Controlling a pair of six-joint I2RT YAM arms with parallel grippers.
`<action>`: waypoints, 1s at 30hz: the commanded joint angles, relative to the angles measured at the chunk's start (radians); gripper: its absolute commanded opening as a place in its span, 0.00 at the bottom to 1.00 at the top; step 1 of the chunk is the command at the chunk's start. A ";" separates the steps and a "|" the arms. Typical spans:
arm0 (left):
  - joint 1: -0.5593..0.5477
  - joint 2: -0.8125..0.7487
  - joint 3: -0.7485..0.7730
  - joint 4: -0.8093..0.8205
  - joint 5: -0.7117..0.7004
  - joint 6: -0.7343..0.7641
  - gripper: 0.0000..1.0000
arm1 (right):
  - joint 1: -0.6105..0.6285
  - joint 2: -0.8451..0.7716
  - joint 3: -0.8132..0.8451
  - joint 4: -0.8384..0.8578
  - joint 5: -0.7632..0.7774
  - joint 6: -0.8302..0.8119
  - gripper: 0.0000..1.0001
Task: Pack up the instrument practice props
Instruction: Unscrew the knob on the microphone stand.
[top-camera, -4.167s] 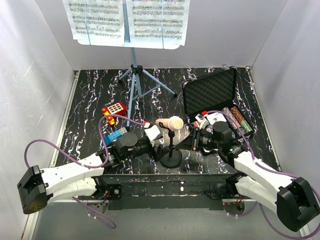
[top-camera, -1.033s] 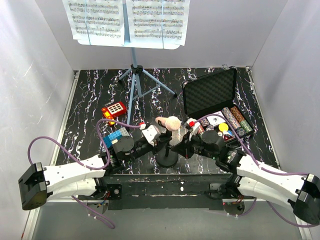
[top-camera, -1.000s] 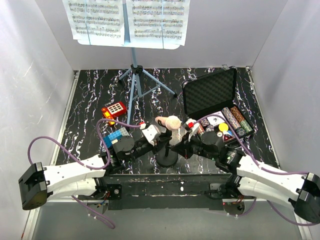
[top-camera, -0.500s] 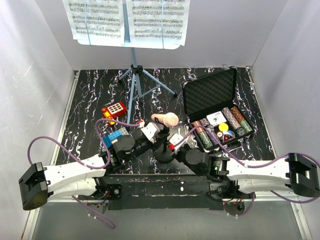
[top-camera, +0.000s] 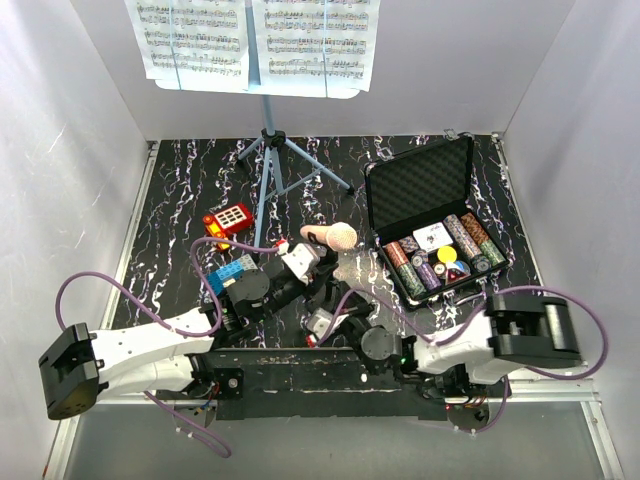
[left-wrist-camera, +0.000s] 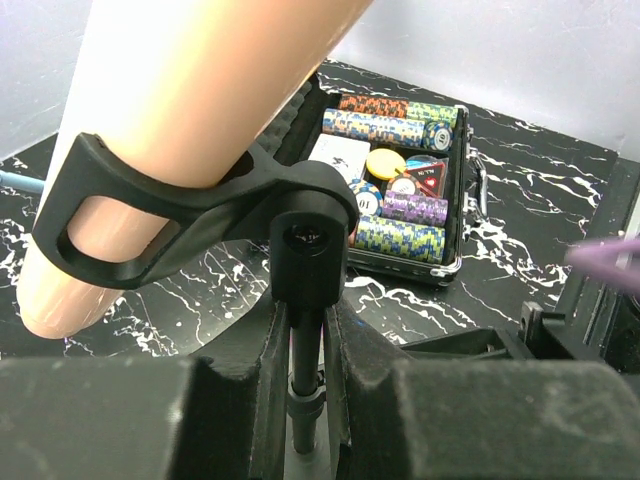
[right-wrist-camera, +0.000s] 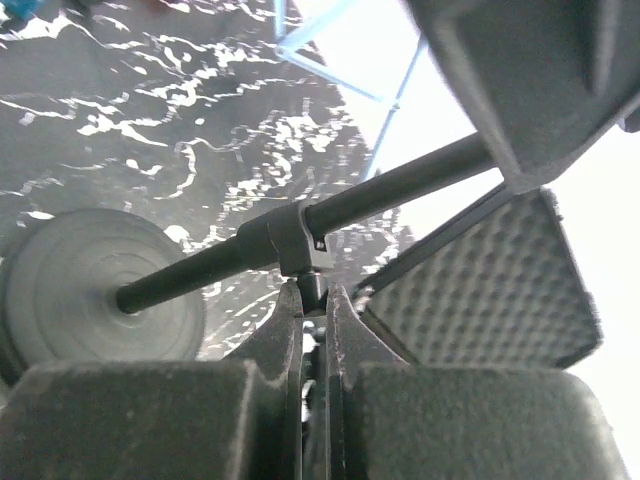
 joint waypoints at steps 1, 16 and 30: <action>-0.019 -0.009 -0.022 -0.037 0.068 -0.016 0.00 | -0.012 0.230 -0.040 0.598 0.216 -0.443 0.01; -0.019 -0.020 -0.028 -0.054 0.045 0.007 0.00 | -0.033 -0.322 0.240 -0.995 0.036 0.760 0.37; -0.019 -0.014 -0.025 -0.071 0.011 0.034 0.00 | -0.126 -0.596 0.201 -1.205 -0.334 1.259 0.72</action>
